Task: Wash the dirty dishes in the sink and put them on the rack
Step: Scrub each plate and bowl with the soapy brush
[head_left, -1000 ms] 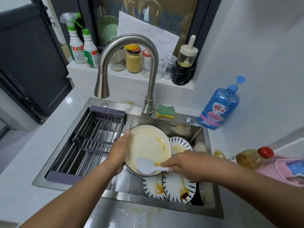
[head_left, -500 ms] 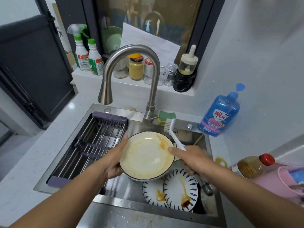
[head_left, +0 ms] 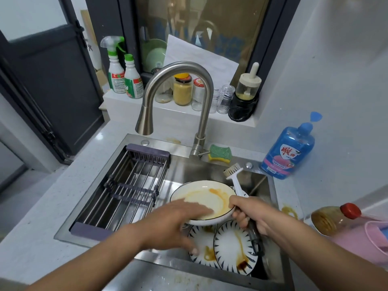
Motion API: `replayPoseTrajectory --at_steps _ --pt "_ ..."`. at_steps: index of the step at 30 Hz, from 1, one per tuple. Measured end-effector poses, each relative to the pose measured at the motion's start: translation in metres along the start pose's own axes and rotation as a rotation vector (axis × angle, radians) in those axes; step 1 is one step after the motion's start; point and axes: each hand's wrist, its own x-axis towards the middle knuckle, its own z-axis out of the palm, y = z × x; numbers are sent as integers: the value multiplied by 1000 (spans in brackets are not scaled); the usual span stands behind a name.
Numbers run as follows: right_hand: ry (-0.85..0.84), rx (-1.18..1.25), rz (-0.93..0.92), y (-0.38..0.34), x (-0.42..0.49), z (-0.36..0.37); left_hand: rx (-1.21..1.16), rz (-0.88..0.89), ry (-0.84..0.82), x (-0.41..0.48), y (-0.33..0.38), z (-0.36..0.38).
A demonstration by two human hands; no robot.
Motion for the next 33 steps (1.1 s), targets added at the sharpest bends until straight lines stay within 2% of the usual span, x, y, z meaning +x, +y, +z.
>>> replayPoseTrajectory --at_steps 1,2,5,6,8,10,12,14,18,23,28,30,33 --pt "-15 -10 17 -1 1 0 142 87 31 5 3 7" --pt "-32 -30 31 -2 0 0 188 142 89 10 3 14" --pt "-78 -108 29 -8 -6 0 72 163 221 21 -5 28" --pt "-74 -157 1 -10 -10 -1 -19 100 224 21 -7 30" --pt "-15 -316 -121 -16 -20 -6 -367 -78 203 22 -10 30" --pt "46 -586 -345 -19 -31 -14 -752 -231 249 24 -14 28" --pt "113 -890 -614 -20 -41 -23 -979 -332 317 26 -20 25" --pt "129 -1117 -747 -22 -54 -24 -1075 -389 339 27 -24 24" --pt "181 -1545 -813 -25 -74 -4 -1159 -366 295 31 -19 24" --pt "241 -1501 -702 -57 -62 -18 -1251 -345 328 33 -17 21" --pt "139 -1678 -824 -60 -76 -3 -1320 -311 328 40 -23 16" --pt "163 -1730 -872 -60 -76 1 -1330 -288 309 39 -23 16" --pt "250 -1655 -803 -68 -62 -11 -1405 -297 320 35 -24 16"
